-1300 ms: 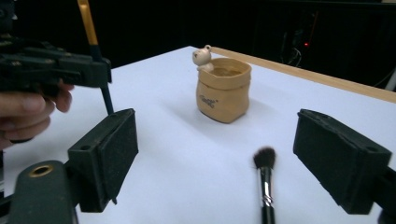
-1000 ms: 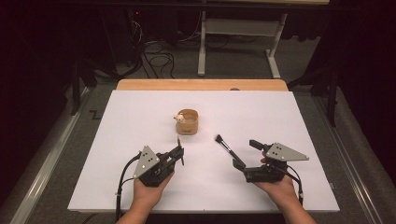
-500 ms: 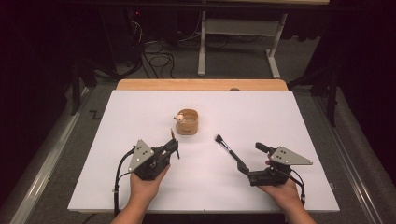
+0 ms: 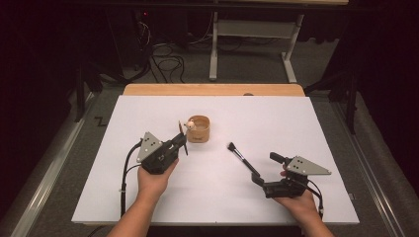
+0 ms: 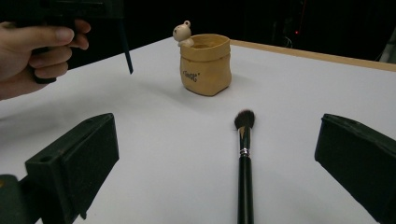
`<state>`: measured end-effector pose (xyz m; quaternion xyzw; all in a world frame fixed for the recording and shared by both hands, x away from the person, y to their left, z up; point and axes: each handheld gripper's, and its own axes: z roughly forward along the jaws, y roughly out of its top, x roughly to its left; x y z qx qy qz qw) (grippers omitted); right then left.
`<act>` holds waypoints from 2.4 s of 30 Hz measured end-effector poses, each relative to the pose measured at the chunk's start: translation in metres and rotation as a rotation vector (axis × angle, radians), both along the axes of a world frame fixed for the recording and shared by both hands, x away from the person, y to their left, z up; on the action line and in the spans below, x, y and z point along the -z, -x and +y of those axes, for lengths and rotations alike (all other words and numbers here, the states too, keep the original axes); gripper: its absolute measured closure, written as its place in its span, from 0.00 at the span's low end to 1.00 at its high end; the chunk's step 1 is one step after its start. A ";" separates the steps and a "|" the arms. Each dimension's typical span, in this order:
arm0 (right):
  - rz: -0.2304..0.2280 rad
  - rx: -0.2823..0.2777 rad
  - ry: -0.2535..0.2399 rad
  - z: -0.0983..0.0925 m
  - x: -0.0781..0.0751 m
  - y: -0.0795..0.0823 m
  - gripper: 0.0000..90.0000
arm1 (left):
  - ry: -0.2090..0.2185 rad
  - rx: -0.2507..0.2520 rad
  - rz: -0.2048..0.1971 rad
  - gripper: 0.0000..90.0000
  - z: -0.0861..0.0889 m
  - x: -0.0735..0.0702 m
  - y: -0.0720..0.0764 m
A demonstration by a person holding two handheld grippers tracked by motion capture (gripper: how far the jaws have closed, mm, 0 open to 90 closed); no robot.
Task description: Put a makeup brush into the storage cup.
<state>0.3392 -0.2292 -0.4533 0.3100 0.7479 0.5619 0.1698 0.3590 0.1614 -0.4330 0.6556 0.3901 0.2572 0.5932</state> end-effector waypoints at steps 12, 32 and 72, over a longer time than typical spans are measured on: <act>0.012 -0.003 -0.006 0.000 0.002 -0.001 0.01 | 0.013 -0.019 -0.003 0.92 -0.006 -0.011 -0.028; 0.024 -0.003 -0.017 0.000 0.003 -0.002 0.03 | 0.023 -0.033 -0.007 0.92 -0.023 -0.031 -0.064; 0.026 -0.025 -0.021 0.002 0.003 0.003 0.06 | 0.012 -0.126 0.034 0.92 -0.023 -0.021 -0.101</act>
